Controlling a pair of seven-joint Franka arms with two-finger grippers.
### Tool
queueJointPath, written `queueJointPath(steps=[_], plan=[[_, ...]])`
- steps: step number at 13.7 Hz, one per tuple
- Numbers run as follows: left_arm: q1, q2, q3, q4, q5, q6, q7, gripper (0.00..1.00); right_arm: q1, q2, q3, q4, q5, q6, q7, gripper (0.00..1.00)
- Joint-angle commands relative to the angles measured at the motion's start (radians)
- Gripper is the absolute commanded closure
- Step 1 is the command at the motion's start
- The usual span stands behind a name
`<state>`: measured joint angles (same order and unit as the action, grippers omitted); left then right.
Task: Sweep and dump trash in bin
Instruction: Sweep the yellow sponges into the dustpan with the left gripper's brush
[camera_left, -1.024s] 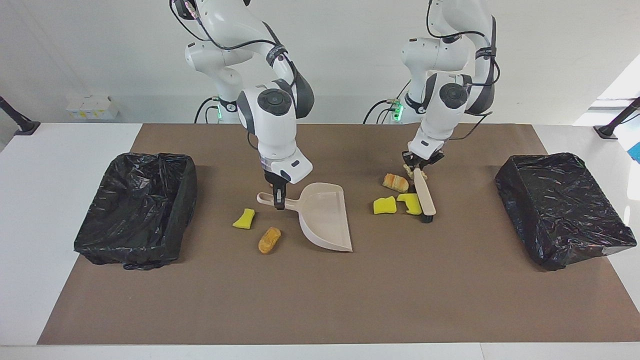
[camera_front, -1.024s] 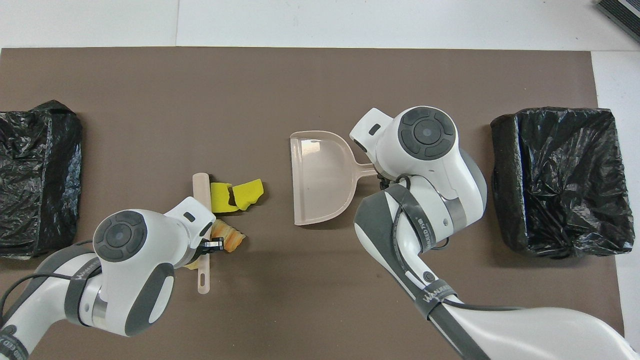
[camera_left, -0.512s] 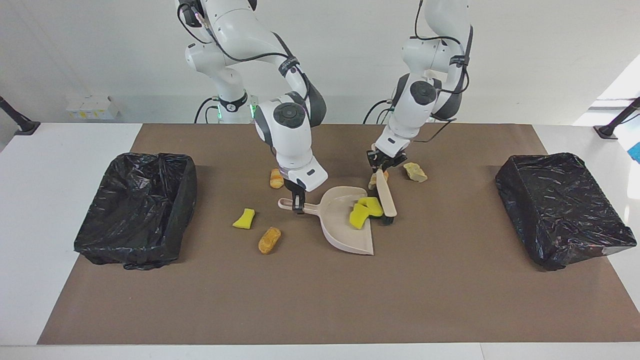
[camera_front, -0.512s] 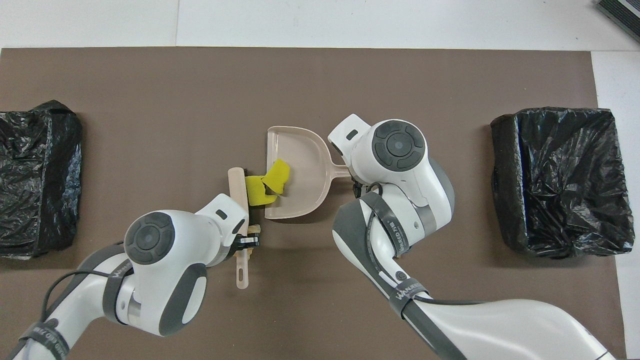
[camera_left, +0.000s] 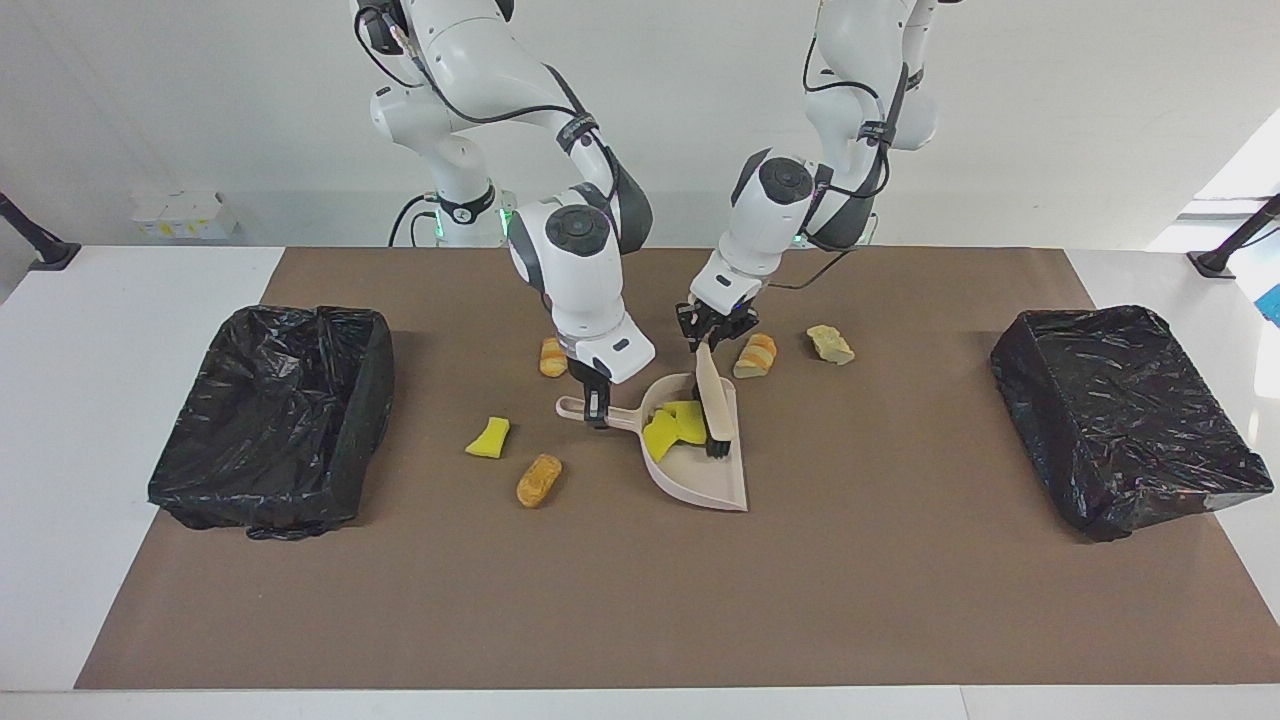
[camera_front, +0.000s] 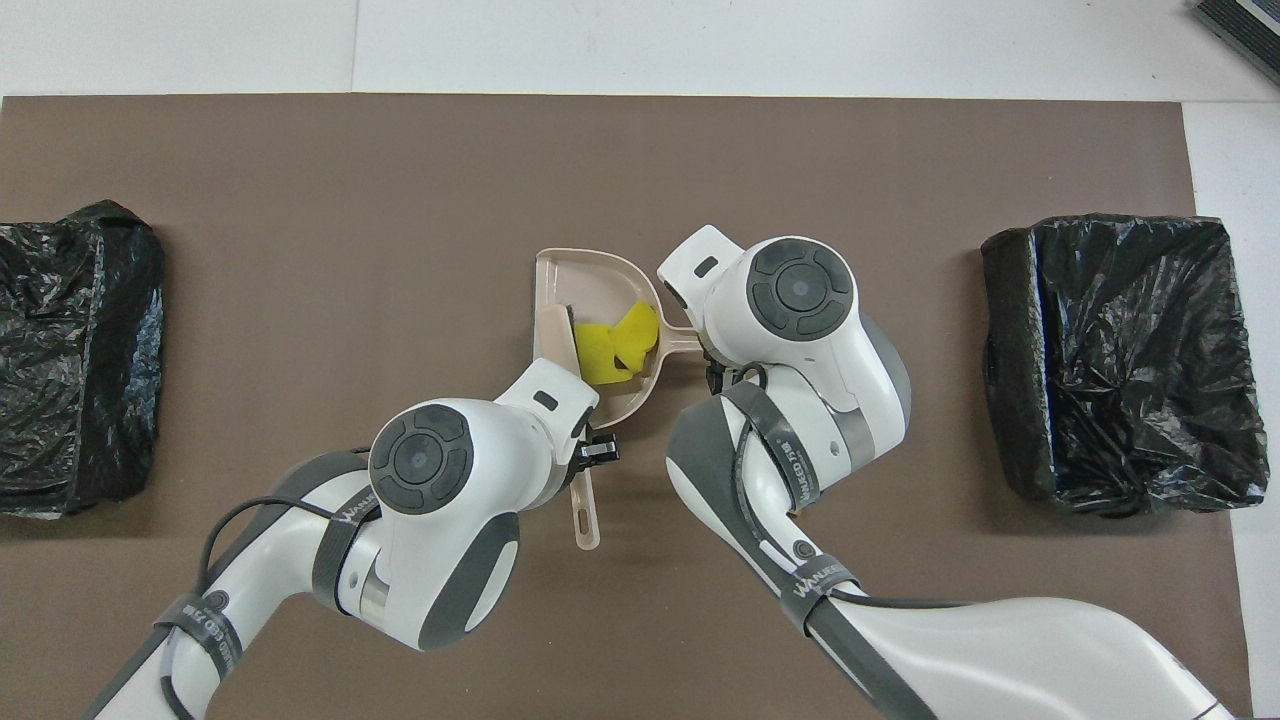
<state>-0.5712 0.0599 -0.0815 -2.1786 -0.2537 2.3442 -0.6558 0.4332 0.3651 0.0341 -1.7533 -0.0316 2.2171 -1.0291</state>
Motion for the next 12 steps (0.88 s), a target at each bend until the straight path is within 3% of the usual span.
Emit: queueJointPath(steps=[1,4,8,10,12], plan=[[0.008,-0.066,0.020,0.010,0.014,-0.126,-0.103,1.00,-0.013,0.008,0.009,0.009,0.012,0.010,-0.015,1.00],[0.053,-0.112,0.020,0.005,0.092,-0.235,-0.241,1.00,-0.027,-0.005,0.007,0.009,0.012,-0.007,-0.074,1.00],[0.149,-0.167,0.019,-0.021,0.169,-0.408,-0.263,1.00,-0.028,-0.023,0.007,0.009,0.003,-0.042,-0.117,1.00],[0.166,-0.215,0.019,-0.087,0.183,-0.439,-0.269,1.00,-0.031,-0.054,0.007,0.005,-0.004,-0.106,-0.181,1.00],[0.169,-0.311,0.017,-0.214,0.188,-0.450,-0.379,1.00,-0.042,-0.074,0.007,0.000,-0.004,-0.151,-0.218,1.00]])
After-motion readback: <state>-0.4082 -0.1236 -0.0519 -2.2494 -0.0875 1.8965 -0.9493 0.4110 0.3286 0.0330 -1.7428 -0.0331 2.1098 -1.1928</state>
